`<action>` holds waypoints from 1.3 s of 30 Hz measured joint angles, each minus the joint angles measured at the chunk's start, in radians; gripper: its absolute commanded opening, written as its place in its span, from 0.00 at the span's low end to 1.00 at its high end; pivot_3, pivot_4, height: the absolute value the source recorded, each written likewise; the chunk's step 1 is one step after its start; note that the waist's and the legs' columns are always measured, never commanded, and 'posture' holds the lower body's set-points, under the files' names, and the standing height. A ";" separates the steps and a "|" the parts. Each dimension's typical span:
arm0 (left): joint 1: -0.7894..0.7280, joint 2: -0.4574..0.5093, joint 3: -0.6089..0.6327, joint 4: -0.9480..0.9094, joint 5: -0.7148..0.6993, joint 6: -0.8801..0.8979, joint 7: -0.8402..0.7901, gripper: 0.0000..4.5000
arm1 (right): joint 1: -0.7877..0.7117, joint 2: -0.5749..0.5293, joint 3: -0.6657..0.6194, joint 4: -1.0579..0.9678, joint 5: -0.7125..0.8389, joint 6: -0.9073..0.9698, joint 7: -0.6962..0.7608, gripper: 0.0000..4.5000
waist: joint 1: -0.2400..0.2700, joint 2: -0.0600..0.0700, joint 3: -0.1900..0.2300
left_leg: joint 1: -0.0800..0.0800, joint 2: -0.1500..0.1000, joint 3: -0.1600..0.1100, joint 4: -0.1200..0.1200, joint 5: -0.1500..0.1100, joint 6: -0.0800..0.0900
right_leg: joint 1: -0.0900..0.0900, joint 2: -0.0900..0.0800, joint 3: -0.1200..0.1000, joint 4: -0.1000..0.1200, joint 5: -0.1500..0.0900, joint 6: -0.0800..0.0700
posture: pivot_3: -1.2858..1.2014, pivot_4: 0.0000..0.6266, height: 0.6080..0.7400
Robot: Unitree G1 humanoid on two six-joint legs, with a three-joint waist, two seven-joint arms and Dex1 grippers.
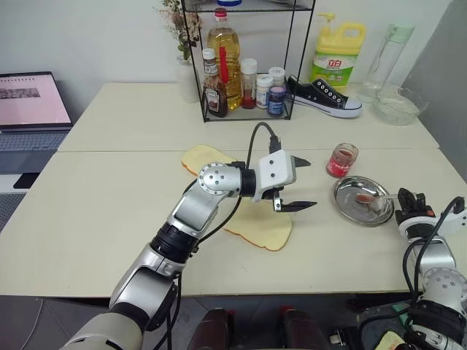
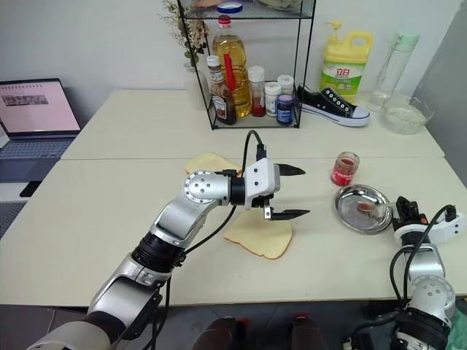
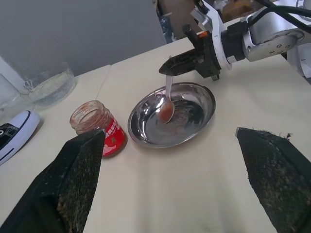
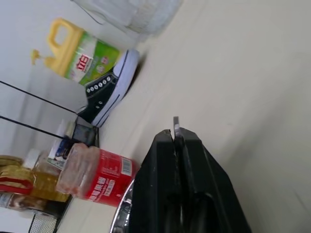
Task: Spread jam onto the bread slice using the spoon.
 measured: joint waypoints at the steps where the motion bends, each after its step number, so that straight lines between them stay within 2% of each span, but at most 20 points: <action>1: 0.000 0.000 0.000 0.000 0.000 0.000 0.000 1.00 | 0.000 0.001 -0.001 0.000 0.001 0.000 0.003 0.00 | 0.000 0.000 0.000 | 0.000 0.000 0.000 0.000 0.000 0.000 | 0.000 0.000 0.000 0.000 0.000 0.000 | 0.52 0.24 1.00; 6: 0.000 0.007 0.009 0.001 -0.001 0.001 0.001 1.00 | 0.033 0.003 0.003 -0.042 0.010 0.023 0.017 0.00 | 0.000 0.000 0.000 | 0.000 0.000 0.000 -0.001 0.000 0.000 | -0.001 0.000 0.000 0.000 0.000 0.000 | 0.52 0.24 1.00; 10: -0.007 0.015 0.055 0.016 -0.010 0.018 0.007 1.00 | 0.065 -0.008 0.027 -0.169 0.020 0.072 -0.017 0.00 | -0.001 0.003 0.001 | 0.000 0.000 0.001 -0.001 0.000 0.000 | -0.002 0.000 0.001 0.000 0.000 0.000 | 0.52 0.24 1.00; 14: -0.014 0.032 0.095 0.030 -0.021 0.032 0.002 1.00 | 0.054 -0.077 0.053 -0.333 0.031 0.115 -0.065 0.00 | -0.002 0.004 0.002 | 0.000 0.000 0.000 -0.001 0.000 0.000 | -0.002 0.000 0.000 0.000 0.000 0.000 | 0.52 0.24 1.00; 19: -0.033 0.035 0.134 0.061 -0.056 0.060 -0.001 1.00 | -0.012 -0.190 0.078 -0.382 0.039 0.171 -0.109 0.00 | -0.002 0.004 0.002 | -0.001 0.000 0.001 -0.001 0.000 0.000 | -0.002 0.000 0.000 0.000 0.000 0.000 | 0.52 0.24 1.00; 24: -0.113 -0.012 0.161 0.177 -0.056 0.035 0.027 1.00 | -0.226 -0.365 0.206 -0.332 -0.159 0.171 -0.070 0.00 | -0.002 0.003 0.002 | -0.001 0.000 0.001 -0.001 0.000 0.000 | -0.002 0.000 -0.001 -0.001 0.000 0.000 | 0.52 0.24 1.00; 32: -0.120 -0.043 0.192 0.217 -0.086 0.060 0.029 1.00 | -0.343 -0.360 0.371 -0.122 -0.397 0.126 0.078 0.00 | -0.006 0.002 0.002 | -0.009 0.000 0.003 0.001 -0.001 0.001 | -0.010 -0.001 0.001 0.001 0.000 0.001 | 0.52 0.24 1.00; 39: -0.120 -0.041 0.195 0.210 -0.092 0.081 0.044 1.00 | -0.454 -0.339 0.434 -0.021 -0.533 0.067 0.180 0.00 | -0.008 0.002 0.002 | -0.009 0.000 0.002 0.001 -0.001 0.001 | -0.010 -0.001 0.000 0.001 0.000 0.001 | 0.52 0.24 1.00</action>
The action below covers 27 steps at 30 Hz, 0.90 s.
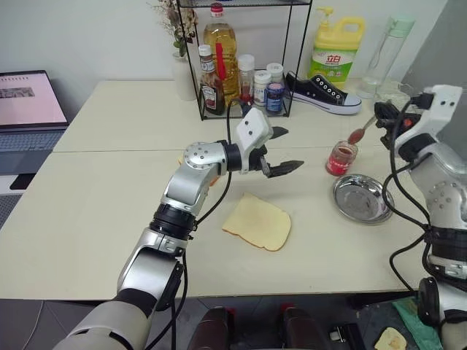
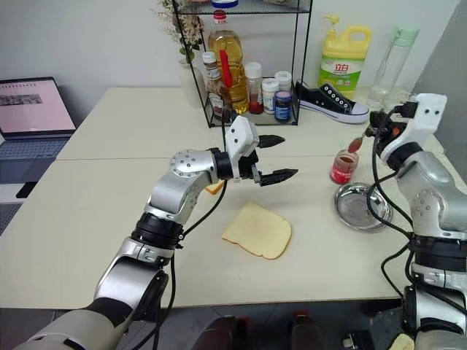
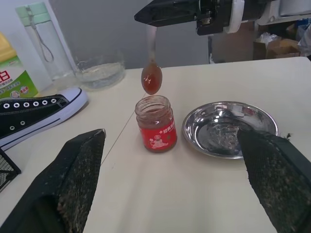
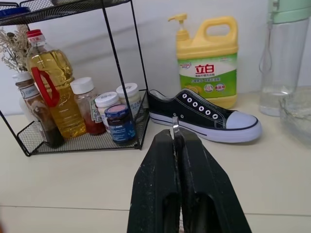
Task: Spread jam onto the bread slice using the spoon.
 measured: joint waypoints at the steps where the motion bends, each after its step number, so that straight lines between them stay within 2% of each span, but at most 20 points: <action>1: 0.000 0.001 0.000 -0.001 0.000 0.002 0.001 1.00 | 0.000 0.002 0.006 0.008 -0.011 -0.002 0.006 0.00 | 0.000 0.000 0.000 | 0.000 0.000 0.000 0.000 0.000 0.000 | 0.000 0.000 0.000 0.000 0.000 0.000 | 0.52 0.24 1.00; 20: 0.003 -0.001 0.001 -0.047 -0.004 0.039 0.042 1.00 | -0.037 0.035 0.108 0.208 -0.310 -0.179 0.158 0.00 | -0.006 0.000 0.000 | 0.000 0.000 0.000 0.000 0.000 0.000 | -0.001 0.000 0.000 0.000 0.000 0.000 | 0.52 0.24 1.00; 27: 0.003 0.002 0.002 -0.053 -0.004 0.040 0.044 1.00 | -0.076 0.080 0.112 0.292 -0.350 -0.204 0.170 0.00 | -0.009 0.000 0.000 | 0.000 0.000 0.000 0.000 0.001 -0.001 | -0.001 0.000 0.001 0.001 0.000 0.000 | 0.52 0.24 1.00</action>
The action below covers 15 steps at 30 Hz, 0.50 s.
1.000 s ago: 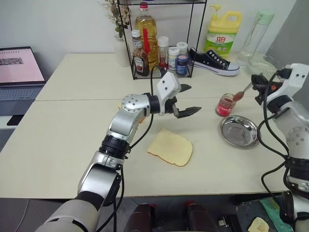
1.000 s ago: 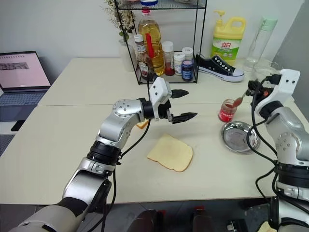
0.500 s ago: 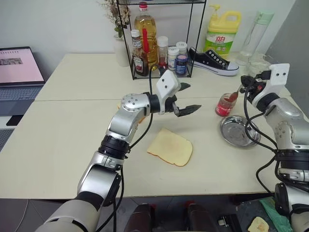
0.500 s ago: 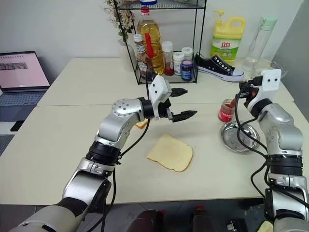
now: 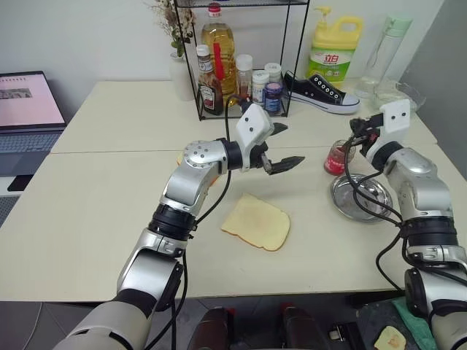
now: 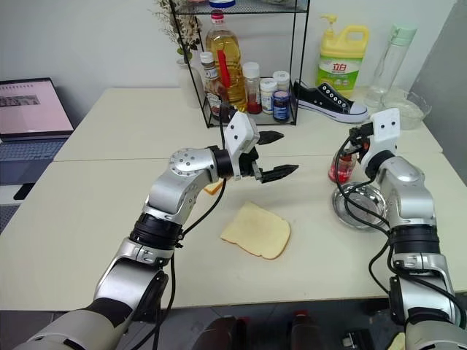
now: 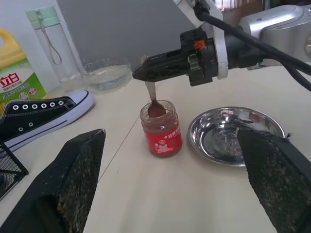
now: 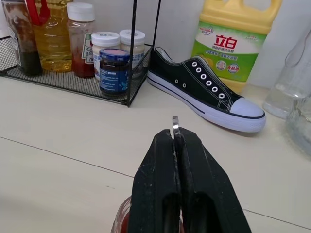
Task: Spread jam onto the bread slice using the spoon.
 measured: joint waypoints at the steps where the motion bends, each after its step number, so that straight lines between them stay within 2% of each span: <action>1: 0.000 0.001 0.000 -0.001 0.000 0.000 0.000 1.00 | -0.002 0.008 -0.007 0.006 0.003 0.008 -0.002 0.00 | 0.000 0.000 0.000 | 0.000 0.000 0.000 0.000 0.000 0.000 | 0.000 0.000 0.000 0.000 0.000 0.000 | 0.52 0.24 1.00; 15: 0.000 0.004 0.011 0.001 0.000 -0.015 0.008 1.00 | -0.040 0.068 -0.183 0.015 0.129 0.163 -0.096 0.00 | 0.000 0.000 0.000 | 0.000 0.000 0.000 0.000 0.000 0.000 | 0.000 0.000 0.000 0.000 0.000 0.000 | 0.52 0.24 1.00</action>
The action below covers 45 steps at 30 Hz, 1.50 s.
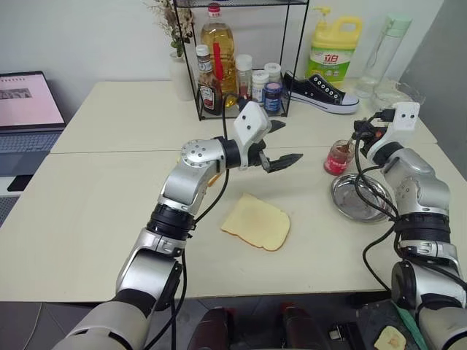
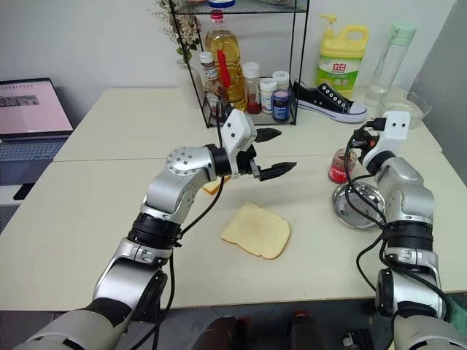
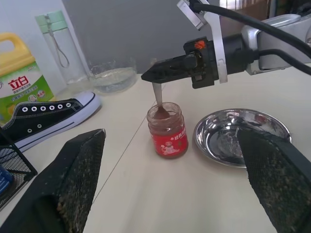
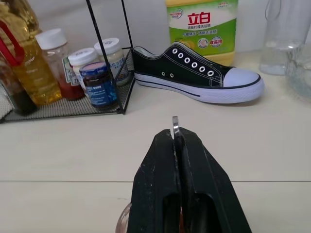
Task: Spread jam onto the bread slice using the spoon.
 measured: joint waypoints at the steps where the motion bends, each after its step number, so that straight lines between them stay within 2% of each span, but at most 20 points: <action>1: 0.000 0.000 0.000 0.002 0.000 -0.003 0.000 1.00 | 0.000 0.008 -0.032 -0.006 0.032 0.030 -0.017 0.00 | 0.000 0.000 0.000 | 0.000 0.000 0.000 0.000 0.000 0.000 | 0.000 0.000 0.000 0.000 0.000 0.000 | 0.52 0.24 1.00; 19: -0.015 -0.009 0.002 0.049 0.000 -0.028 -0.007 1.00 | -0.025 0.075 -0.272 -0.084 0.301 0.218 -0.216 0.00 | -0.001 0.000 0.000 | 0.000 0.000 0.000 0.000 0.000 0.000 | 0.000 0.000 0.000 0.000 0.000 0.000 | 0.52 0.24 1.00; 36: -0.035 -0.006 0.012 0.055 -0.001 -0.030 -0.009 1.00 | -0.052 0.078 -0.366 -0.071 0.404 0.215 -0.316 0.00 | -0.002 0.000 0.000 | 0.000 0.000 0.001 0.000 0.000 0.001 | 0.000 0.000 0.001 0.000 0.000 0.000 | 0.52 0.24 1.00; 45: 0.035 0.084 0.058 -0.033 -0.070 0.047 -0.056 1.00 | -0.104 0.135 -0.446 -0.235 0.618 0.271 -0.502 0.00 | -0.005 0.001 0.000 | 0.000 0.001 0.001 -0.001 0.000 0.001 | -0.001 0.000 0.001 0.001 0.000 0.000 | 0.52 0.24 1.00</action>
